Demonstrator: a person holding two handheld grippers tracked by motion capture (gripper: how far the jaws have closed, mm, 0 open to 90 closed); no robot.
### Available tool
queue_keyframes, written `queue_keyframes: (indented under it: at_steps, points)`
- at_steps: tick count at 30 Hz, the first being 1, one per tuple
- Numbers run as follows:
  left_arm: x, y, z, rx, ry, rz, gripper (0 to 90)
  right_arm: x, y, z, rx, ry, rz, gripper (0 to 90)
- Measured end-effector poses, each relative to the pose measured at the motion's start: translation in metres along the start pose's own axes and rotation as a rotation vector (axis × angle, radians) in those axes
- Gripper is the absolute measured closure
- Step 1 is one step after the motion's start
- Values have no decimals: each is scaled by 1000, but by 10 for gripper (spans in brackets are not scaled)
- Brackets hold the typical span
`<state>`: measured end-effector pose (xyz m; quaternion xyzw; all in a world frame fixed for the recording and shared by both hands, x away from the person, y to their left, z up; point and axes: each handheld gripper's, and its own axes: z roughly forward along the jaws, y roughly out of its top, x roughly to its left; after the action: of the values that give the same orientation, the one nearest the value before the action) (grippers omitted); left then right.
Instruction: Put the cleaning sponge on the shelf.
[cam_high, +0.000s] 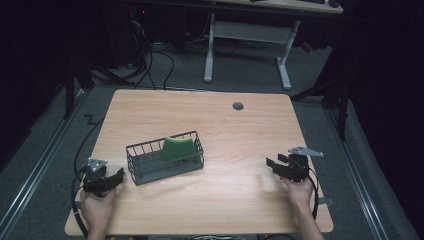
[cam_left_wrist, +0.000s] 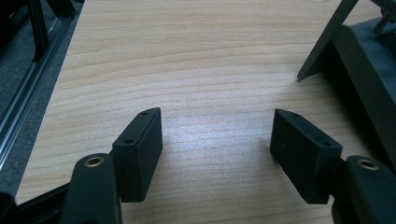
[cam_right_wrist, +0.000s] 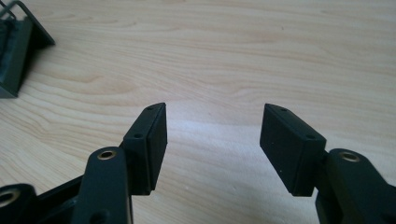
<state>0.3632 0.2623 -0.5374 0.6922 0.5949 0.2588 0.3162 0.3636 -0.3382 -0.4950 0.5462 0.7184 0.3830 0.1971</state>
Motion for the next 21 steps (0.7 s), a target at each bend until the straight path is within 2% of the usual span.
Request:
queue_keyframes:
  at_steps: [7, 14, 21]
  points:
    - [0, 0, 0, 0, 0, 0, 348, -5, -19, 6, 21, -57, 1, 407]
    - [0, 0, 0, 0, 0, 0, 348, -11, -33, 7, 29, -95, 24, 399]
    - [0, 0, 0, 0, 1, -1, 348, -5, -37, 9, 55, -145, -37, 359]
